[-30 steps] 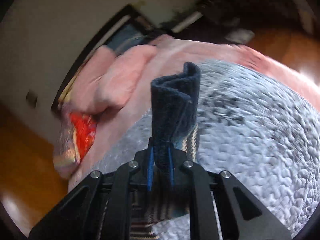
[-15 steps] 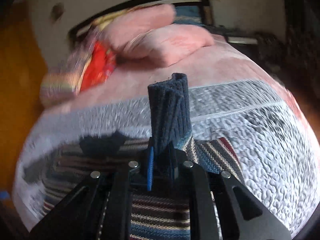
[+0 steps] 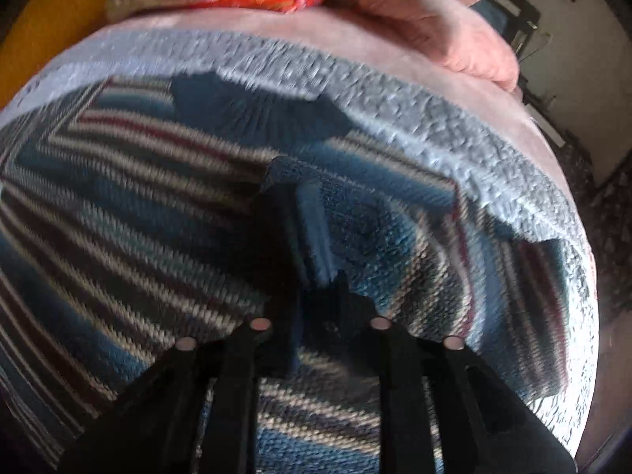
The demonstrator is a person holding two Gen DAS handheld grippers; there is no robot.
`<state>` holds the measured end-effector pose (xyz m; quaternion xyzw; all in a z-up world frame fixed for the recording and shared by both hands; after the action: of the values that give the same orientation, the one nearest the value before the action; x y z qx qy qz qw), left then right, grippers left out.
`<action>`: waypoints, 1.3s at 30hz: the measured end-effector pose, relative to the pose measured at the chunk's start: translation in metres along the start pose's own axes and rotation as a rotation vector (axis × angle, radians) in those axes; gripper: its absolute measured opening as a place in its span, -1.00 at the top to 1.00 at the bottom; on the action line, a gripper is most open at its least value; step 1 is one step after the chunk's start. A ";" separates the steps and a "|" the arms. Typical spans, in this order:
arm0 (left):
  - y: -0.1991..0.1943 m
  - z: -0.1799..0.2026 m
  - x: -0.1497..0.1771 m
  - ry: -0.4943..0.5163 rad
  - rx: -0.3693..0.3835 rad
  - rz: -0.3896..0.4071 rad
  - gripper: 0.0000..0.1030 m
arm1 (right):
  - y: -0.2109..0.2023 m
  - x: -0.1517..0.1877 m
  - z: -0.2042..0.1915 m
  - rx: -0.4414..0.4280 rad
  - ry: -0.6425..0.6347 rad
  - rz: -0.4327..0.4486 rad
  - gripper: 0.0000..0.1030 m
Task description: Fold small clothes
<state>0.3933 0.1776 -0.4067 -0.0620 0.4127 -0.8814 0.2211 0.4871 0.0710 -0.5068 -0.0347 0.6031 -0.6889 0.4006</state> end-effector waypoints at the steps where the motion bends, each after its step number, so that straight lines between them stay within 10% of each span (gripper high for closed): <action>1: 0.013 -0.001 -0.002 -0.033 0.028 -0.029 -0.92 | -0.003 0.004 -0.003 -0.025 0.002 0.010 0.23; 9: 0.120 -0.014 -0.003 -0.292 0.164 -0.198 -0.92 | -0.069 0.053 0.010 -0.082 0.109 0.090 0.09; 17: 0.165 -0.013 -0.020 -0.356 0.180 -0.167 -0.82 | -0.130 0.132 0.010 -0.147 0.272 0.097 0.01; 19: 0.170 -0.014 -0.021 -0.364 0.154 -0.182 0.22 | -0.133 0.142 0.009 -0.161 0.307 0.091 0.01; 23: 0.182 -0.014 -0.022 -0.344 0.082 -0.203 0.47 | -0.140 0.151 0.004 -0.180 0.354 0.100 0.01; 27: 0.176 -0.010 -0.026 -0.317 0.055 -0.185 0.83 | -0.143 0.155 0.003 -0.188 0.388 0.106 0.01; 39: 0.053 0.060 -0.092 0.016 0.053 -0.041 0.85 | -0.145 0.148 -0.008 -0.221 0.403 0.107 0.01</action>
<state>0.5110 0.1466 -0.4013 -0.0575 0.3895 -0.8969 0.2015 0.3085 -0.0174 -0.4495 0.0918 0.7437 -0.5893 0.3019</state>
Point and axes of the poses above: each gripper's, at about its wrist camera, not at the fingertips, and y roughly the way its jaws point, z to its right, x to its underside, the point moved 9 cm from there along y, roughly the way its jaws point, and after that the axes turned 9 degrees about -y, right-handed, at the moved point
